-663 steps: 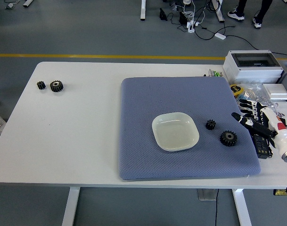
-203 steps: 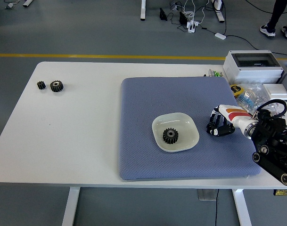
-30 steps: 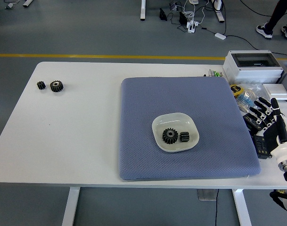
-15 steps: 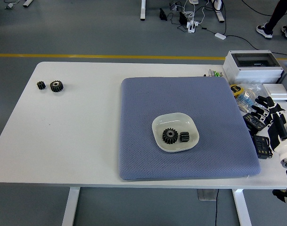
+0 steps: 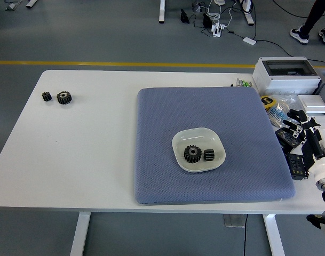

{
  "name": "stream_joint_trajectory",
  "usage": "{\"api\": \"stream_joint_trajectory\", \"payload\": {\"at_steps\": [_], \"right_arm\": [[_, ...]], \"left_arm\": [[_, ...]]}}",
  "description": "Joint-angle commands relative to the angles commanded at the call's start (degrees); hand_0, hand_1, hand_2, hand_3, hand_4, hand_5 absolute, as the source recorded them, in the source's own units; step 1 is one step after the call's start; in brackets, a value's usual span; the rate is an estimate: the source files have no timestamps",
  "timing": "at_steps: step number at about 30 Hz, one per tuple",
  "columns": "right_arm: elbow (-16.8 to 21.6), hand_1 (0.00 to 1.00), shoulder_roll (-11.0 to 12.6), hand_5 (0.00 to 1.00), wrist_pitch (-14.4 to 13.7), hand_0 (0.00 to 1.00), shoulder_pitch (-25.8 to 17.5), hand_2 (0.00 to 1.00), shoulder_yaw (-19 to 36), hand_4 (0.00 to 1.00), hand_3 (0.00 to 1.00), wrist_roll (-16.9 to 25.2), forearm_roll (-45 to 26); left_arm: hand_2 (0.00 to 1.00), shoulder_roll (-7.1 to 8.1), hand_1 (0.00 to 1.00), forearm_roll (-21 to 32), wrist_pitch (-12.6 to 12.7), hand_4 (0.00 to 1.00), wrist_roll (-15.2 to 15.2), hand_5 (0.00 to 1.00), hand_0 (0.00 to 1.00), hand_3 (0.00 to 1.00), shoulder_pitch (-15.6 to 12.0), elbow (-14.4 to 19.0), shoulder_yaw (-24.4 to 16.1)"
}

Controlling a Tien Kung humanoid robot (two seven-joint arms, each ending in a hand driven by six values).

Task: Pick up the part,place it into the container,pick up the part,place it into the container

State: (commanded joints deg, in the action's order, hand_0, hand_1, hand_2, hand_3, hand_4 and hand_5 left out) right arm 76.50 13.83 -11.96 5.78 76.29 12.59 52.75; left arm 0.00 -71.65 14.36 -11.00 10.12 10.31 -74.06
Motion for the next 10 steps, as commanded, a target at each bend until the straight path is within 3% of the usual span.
{"api": "stream_joint_trajectory", "payload": {"at_steps": [10], "right_arm": [[-0.05,0.702,-0.04,0.738,0.02,0.698,0.05,0.765,-0.43,0.998,0.687,-0.19,0.12]], "left_arm": [[0.663,0.0,0.648,-0.19,-0.05,0.668,-0.08,0.635,0.678,0.572,0.03,0.0,0.1]]}}
